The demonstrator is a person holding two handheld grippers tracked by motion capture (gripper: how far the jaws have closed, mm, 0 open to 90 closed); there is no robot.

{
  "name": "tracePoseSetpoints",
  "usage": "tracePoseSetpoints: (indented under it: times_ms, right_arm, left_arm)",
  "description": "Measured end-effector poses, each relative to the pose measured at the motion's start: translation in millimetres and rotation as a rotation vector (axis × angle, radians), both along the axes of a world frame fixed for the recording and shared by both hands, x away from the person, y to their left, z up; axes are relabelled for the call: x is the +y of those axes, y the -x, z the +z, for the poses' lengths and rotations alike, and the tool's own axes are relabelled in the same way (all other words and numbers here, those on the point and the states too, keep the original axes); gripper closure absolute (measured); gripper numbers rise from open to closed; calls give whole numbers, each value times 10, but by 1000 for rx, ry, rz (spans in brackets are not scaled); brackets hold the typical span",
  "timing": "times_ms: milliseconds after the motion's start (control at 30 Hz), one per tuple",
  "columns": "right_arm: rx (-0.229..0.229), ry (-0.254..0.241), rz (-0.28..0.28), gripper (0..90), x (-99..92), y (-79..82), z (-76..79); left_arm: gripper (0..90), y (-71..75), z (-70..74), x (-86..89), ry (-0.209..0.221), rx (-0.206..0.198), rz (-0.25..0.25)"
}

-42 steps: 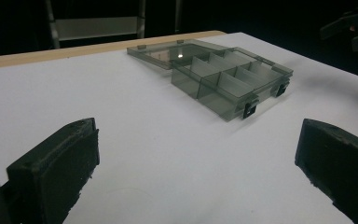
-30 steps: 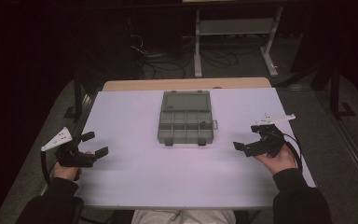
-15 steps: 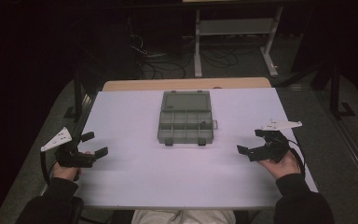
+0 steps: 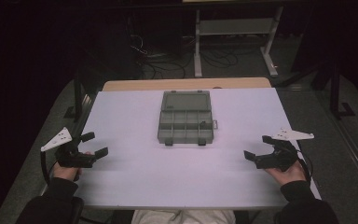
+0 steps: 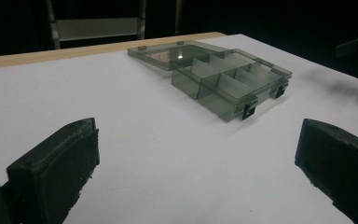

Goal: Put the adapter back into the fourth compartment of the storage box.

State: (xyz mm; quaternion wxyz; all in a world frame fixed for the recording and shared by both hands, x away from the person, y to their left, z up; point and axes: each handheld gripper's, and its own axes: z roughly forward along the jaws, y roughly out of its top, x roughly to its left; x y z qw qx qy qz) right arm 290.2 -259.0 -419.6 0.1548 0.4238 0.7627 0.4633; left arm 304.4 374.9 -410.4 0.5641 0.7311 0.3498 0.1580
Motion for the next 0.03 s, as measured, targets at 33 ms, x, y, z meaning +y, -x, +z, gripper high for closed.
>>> tracePoseSetpoints:
  times_ms: [33]
  right_arm:
    - [0, 0, 0, 0, 0, 0, 0]
  left_arm:
    - [0, 0, 1, -1, 2, 0, 1]
